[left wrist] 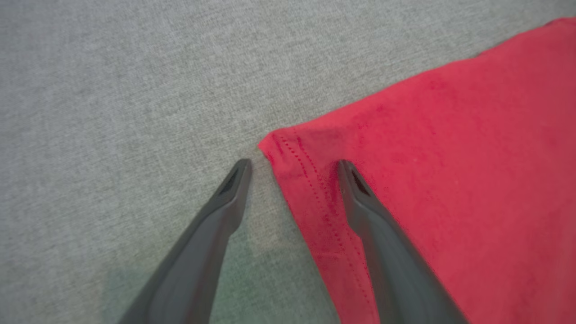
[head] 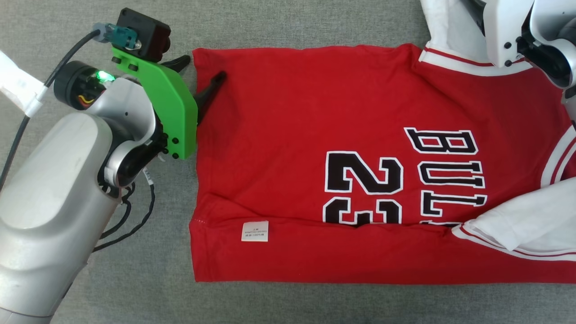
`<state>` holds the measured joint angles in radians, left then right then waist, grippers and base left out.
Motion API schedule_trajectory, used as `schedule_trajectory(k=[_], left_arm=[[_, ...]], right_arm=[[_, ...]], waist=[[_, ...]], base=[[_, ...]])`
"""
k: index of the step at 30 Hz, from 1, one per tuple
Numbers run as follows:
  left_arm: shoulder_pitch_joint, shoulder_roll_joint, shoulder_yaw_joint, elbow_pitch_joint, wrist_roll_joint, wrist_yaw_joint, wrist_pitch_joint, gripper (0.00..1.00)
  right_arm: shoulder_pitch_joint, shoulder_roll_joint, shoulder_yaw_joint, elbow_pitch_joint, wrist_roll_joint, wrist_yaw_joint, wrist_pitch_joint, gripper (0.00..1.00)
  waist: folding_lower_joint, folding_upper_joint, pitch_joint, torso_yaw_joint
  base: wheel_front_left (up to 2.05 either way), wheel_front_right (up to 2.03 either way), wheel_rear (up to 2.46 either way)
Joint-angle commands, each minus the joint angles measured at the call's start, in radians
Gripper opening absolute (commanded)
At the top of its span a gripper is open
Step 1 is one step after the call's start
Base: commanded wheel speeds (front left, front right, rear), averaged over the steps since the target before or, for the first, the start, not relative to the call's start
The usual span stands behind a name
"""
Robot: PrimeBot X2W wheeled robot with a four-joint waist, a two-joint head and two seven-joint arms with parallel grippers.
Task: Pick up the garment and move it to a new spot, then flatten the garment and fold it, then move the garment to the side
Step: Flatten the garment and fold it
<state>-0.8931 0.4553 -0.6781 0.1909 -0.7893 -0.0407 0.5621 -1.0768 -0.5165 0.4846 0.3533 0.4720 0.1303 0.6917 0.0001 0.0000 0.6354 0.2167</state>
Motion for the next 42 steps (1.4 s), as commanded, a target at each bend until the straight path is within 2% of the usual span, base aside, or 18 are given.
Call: schedule_trajectory(k=[1,2,3,4,5,9,12,17,23,28,31,36,39,42], left_arm=[[-0.011,-0.013,-0.009,0.010,0.013,-0.007,-0.008,1.00],[-0.012,-0.019,-0.015,0.014,0.014,-0.014,-0.013,1.00],[-0.015,-0.030,-0.017,0.019,0.010,-0.017,-0.022,0.79],[-0.016,-0.038,-0.015,0.025,0.003,-0.019,-0.028,0.23],[-0.018,-0.041,-0.017,0.030,0.004,-0.023,-0.036,0.00],[-0.033,-0.041,-0.001,0.035,0.015,-0.027,-0.083,0.00],[-0.034,-0.017,0.019,0.030,0.021,-0.030,-0.117,0.00],[0.017,0.028,0.041,-0.025,0.004,-0.031,-0.143,0.00],[0.123,0.091,0.088,-0.128,-0.020,0.013,-0.190,0.00],[0.277,0.158,0.142,-0.251,-0.044,0.071,-0.252,0.00],[0.379,0.182,0.149,-0.324,-0.050,0.102,-0.280,0.00],[0.538,0.215,0.173,-0.389,-0.063,0.167,-0.324,0.00],[0.617,0.223,0.183,-0.388,-0.068,0.192,-0.362,0.00],[0.672,0.215,0.189,-0.386,-0.083,0.196,-0.399,0.00]], right_arm=[[0.009,0.005,0.021,0.019,0.011,0.001,-0.001,1.00],[0.009,0.007,0.028,0.020,0.020,0.001,-0.007,0.90],[0.007,0.011,0.036,0.017,0.035,0.001,-0.024,0.34],[0.002,0.015,0.028,0.015,0.047,0.001,-0.049,0.00],[-0.002,0.013,0.022,0.019,0.057,0.001,-0.071,0.00],[-0.031,-0.005,0.007,0.020,0.061,0.000,-0.167,0.00],[-0.037,-0.025,-0.019,0.010,0.089,0.000,-0.235,0.00],[0.016,-0.084,-0.058,-0.067,0.149,0.000,-0.284,0.00],[0.193,-0.144,-0.117,-0.262,0.221,0.000,-0.330,0.00],[0.436,-0.161,-0.239,-0.458,0.236,0.000,-0.372,0.00],[0.601,-0.132,-0.312,-0.556,0.224,0.001,-0.373,0.00],[0.846,-0.041,-0.373,-0.685,0.204,0.001,-0.363,0.00],[0.939,0.012,-0.370,-0.706,0.197,0.001,-0.370,0.00],[0.997,0.046,-0.361,-0.688,0.174,0.001,-0.379,0.00]], waist=[[-0.0001,0.0000,-0.002,-0.004],[-0.0001,0.0000,-0.004,-0.005],[-0.0001,0.0000,-0.005,-0.007],[-0.0001,0.0000,-0.005,-0.008],[-0.0001,0.0000,-0.006,-0.009],[-0.0001,0.0000,-0.009,-0.019],[-0.0001,0.0000,-0.019,-0.036],[-0.0001,0.0000,-0.042,-0.071],[-0.0001,0.0000,-0.090,-0.137],[-0.0001,0.0000,-0.160,-0.188],[-0.0001,0.0000,-0.199,-0.209],[-0.0001,0.0000,-0.250,-0.237],[-0.0001,0.0000,-0.274,-0.250],[-0.0001,0.0000,-0.292,-0.256]], base=[[0.00,0.00,0.00],[0.00,0.00,0.00],[0.00,0.00,0.00],[0.00,0.00,0.00],[0.00,0.00,0.00],[0.00,0.00,0.00],[0.00,0.00,0.00],[0.00,0.00,0.00],[0.00,0.00,0.00],[0.00,0.00,0.00],[0.00,0.00,0.00],[0.00,0.00,0.00],[0.00,0.00,0.00],[0.00,0.00,0.00]])
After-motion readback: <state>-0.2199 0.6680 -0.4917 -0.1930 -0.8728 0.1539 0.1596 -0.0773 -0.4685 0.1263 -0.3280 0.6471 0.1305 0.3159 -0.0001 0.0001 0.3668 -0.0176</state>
